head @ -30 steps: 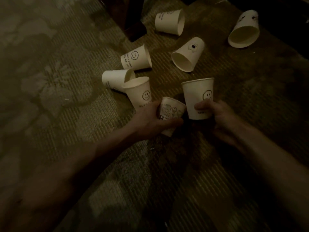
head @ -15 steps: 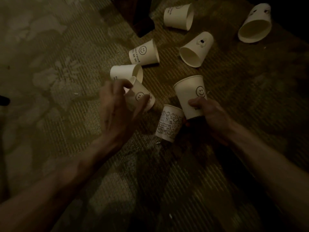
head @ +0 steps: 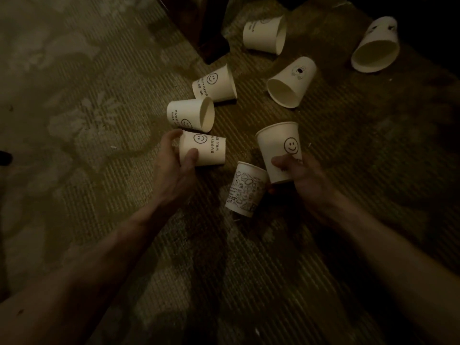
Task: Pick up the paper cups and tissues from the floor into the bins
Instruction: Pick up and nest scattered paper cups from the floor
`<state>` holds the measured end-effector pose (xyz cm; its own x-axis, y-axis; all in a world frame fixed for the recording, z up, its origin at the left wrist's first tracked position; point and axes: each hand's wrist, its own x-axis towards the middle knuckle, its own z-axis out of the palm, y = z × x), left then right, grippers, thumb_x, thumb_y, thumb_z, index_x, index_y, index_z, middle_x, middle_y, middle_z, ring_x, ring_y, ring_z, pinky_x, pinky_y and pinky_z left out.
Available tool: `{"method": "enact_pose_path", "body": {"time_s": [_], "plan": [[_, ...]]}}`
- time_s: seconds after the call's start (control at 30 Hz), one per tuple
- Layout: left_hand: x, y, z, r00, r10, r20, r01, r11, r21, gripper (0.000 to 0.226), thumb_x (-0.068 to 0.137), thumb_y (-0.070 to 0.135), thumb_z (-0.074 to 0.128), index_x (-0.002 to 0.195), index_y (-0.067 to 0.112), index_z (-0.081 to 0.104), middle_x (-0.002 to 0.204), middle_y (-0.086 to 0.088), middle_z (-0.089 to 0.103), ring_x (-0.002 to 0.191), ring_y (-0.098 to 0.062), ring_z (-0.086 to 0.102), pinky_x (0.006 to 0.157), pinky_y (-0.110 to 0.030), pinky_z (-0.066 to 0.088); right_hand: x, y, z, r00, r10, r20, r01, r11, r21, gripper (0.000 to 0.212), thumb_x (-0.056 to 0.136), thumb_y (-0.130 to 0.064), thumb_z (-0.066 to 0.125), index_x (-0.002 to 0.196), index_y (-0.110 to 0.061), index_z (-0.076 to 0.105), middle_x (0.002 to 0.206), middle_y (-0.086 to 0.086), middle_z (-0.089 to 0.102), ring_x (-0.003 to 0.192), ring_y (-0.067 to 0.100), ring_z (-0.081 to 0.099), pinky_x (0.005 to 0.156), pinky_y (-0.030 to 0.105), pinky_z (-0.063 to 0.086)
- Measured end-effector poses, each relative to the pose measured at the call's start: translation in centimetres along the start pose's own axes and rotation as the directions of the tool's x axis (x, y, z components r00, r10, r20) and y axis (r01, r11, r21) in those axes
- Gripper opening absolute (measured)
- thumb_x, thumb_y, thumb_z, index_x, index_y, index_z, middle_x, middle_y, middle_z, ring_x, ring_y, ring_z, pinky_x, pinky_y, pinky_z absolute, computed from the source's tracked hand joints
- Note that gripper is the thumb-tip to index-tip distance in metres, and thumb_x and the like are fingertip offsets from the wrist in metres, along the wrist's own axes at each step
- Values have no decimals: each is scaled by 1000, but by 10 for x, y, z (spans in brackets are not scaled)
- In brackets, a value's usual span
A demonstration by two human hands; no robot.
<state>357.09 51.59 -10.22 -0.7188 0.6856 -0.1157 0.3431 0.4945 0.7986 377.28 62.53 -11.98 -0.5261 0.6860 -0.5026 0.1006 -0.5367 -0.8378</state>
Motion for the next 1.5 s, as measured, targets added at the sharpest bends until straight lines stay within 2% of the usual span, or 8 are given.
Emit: {"method": "enact_pose_path", "body": {"time_s": [0.13,0.33,0.53,0.9,1.1,1.2,1.33,1.5], "plan": [[-1,-5,-13,1000,5,23,-6,998,62,28,101,19,49,128,22,58,112,15,55,101,-2,56,76,-16,45,-3,5,-1,1000,5,-21,-5,1000,-21,13,87,-26,69,96,-18,64,87,-1,70,72,11,70,57,24,57],[-19,-6,-13,862,-88,498,-2,984,178,13,95,48,50,105,47,57,108,15,62,88,-6,66,63,-18,51,-1,8,0,1000,3,-12,-4,999,-52,10,84,-29,70,92,-25,67,78,-8,73,74,10,71,62,28,58],[-36,-4,17,754,-138,643,-49,963,264,85,51,91,58,121,43,54,103,14,69,87,3,67,76,-25,56,-13,13,14,999,31,42,-29,998,-55,30,77,-40,71,101,-22,67,88,-3,75,81,14,72,66,32,59],[-47,16,30,880,68,471,-123,989,87,67,85,80,37,85,21,70,80,8,71,69,-6,67,61,-26,54,-44,10,-10,973,227,50,-231,968,102,33,88,-32,62,111,-10,67,105,13,74,95,28,71,84,44,57],[-39,84,27,883,229,410,-214,973,-82,57,79,73,57,85,17,65,75,-5,66,63,-17,62,50,-34,51,-64,-50,-29,999,33,-20,-31,995,91,30,85,-37,62,105,-16,65,81,1,76,70,14,72,55,28,54],[-44,133,23,830,400,389,-368,916,-157,47,81,72,55,86,26,64,75,10,68,60,-2,61,47,-17,47,-87,-89,-45,994,-98,-45,100,994,41,38,75,-45,62,103,-20,67,94,5,76,85,21,72,70,37,57],[-57,192,26,748,570,340,-552,819,-158,54,83,69,50,91,17,67,86,-1,70,77,-17,68,65,-45,60,-131,-133,-72,970,-220,-102,221,975,-6,40,76,-45,60,106,-21,67,106,9,74,103,31,69,90,51,56],[-82,275,37,574,757,312,-756,636,-155,48,87,69,44,83,27,67,73,11,68,68,-3,66,54,-20,54,-203,-176,-108,932,-317,-178,311,948,-64,43,81,-38,63,120,-20,60,117,13,69,106,31,68,88,52,57]]}}
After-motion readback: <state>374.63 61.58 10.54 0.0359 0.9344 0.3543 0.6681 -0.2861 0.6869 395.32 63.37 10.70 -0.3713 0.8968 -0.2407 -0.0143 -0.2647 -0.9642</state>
